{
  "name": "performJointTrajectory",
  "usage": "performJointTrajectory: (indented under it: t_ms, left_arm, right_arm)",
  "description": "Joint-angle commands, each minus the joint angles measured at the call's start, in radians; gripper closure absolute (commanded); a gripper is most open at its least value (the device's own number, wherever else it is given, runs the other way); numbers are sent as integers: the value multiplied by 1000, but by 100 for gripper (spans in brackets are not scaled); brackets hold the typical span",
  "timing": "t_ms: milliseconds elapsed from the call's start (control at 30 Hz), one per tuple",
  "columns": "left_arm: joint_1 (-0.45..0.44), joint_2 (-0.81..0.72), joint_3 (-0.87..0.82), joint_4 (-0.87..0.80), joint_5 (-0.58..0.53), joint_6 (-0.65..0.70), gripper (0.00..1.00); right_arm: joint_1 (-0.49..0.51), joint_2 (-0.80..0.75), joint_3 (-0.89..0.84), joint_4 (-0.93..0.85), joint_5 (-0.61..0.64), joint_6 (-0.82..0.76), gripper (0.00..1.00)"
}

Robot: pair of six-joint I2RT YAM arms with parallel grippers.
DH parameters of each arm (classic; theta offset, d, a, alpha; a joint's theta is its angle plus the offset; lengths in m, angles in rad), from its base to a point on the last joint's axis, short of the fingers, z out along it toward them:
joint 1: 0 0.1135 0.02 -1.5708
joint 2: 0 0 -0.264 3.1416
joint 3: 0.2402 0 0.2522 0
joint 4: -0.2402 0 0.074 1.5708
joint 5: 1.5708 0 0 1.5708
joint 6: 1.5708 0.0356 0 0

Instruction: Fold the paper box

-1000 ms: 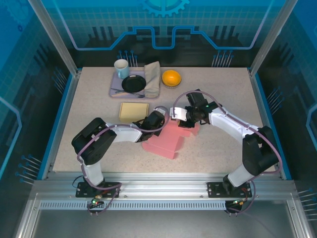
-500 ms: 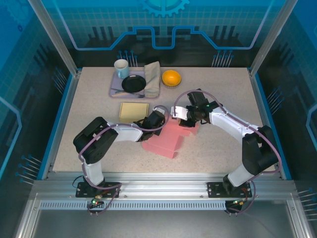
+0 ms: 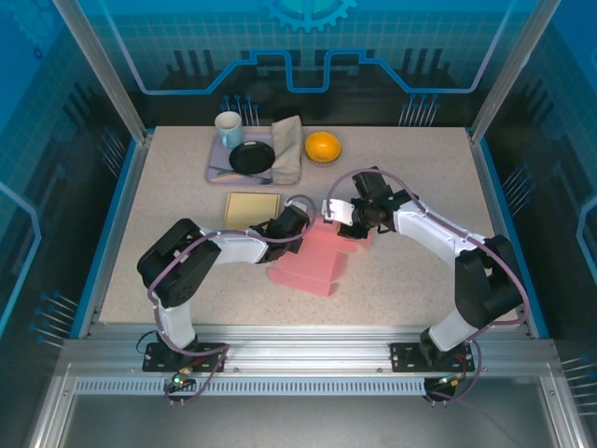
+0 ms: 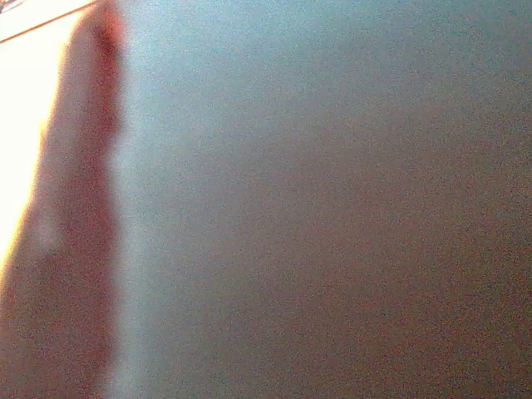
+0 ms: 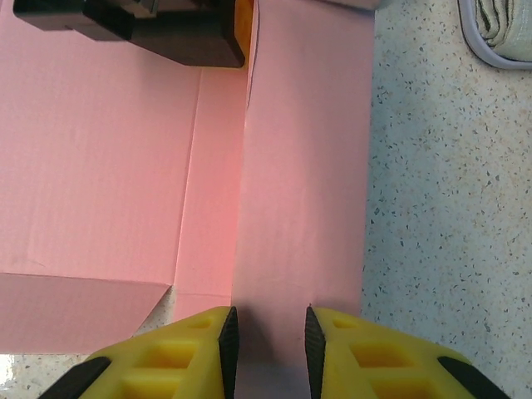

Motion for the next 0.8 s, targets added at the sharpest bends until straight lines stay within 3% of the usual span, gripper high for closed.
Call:
performJointTrajectory:
  t_ms: [0, 133, 333, 600, 767]
  left_arm:
    - [29, -55, -9, -52, 20, -41, 68]
    - [30, -79, 2, -48, 34, -71, 53]
    - [30, -46, 35, -42, 40, -81, 52]
    - [30, 6, 76, -66, -13, -101, 64]
    - [30, 40, 115, -116, -69, -108, 86]
  right_arm:
    - [-18, 17, 12, -39, 22, 14, 71]
    - [-17, 23, 12, -38, 17, 19, 71]
    - [-16, 29, 14, -39, 10, 22, 71]
    - [-16, 25, 15, -39, 1, 15, 71]
    - [-17, 29, 15, -40, 9, 15, 72]
